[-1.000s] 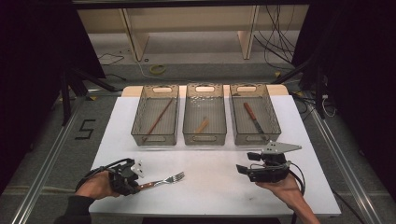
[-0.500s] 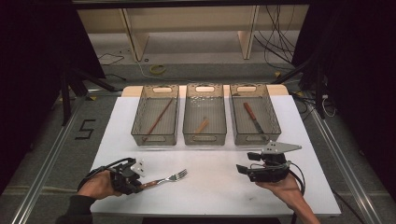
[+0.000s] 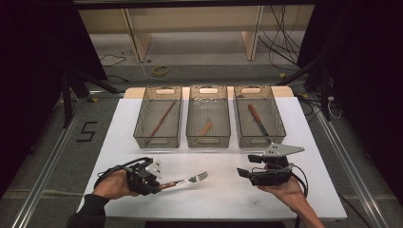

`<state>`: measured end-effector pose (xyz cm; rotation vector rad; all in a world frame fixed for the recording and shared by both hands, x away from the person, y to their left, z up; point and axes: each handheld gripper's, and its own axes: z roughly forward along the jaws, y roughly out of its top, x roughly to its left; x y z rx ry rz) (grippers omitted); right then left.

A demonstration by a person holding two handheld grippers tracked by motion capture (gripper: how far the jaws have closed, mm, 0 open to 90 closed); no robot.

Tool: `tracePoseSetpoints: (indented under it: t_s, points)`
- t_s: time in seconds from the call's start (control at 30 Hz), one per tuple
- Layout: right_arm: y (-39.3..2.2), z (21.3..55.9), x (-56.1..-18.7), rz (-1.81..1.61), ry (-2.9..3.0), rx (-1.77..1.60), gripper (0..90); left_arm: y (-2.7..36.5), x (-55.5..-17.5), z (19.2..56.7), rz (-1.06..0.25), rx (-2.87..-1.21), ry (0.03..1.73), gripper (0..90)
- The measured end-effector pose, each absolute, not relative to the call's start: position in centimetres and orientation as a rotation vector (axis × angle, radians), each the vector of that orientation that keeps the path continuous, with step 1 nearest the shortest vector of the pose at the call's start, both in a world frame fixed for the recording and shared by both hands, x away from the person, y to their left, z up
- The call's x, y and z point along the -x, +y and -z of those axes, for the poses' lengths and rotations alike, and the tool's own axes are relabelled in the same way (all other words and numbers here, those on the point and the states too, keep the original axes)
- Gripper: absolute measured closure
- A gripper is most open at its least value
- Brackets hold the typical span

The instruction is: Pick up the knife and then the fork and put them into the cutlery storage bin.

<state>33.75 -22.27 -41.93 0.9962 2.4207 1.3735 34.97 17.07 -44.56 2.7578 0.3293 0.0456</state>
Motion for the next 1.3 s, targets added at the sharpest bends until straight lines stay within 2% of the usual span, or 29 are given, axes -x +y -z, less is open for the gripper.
tracePoseSetpoints:
  t_s: [0.47, 0.93, 1.3]
  points:
    - [-18.0, 41.1, -32.9, -1.330, 2.560, -0.747, 32.5, 9.2, -35.8, 42.2, -0.075, -2.785, 0.035, 75.3]
    - [-15.0, 41.7, -32.7, -1.203, 2.682, -0.614, 32.7, 7.3, -35.8, 41.9, -0.072, -2.780, -0.020, 75.3]
    - [-13.4, 42.5, -32.7, -1.066, 2.784, -0.476, 38.9, 6.6, -35.4, 42.1, -0.065, -2.780, -0.050, 75.3]
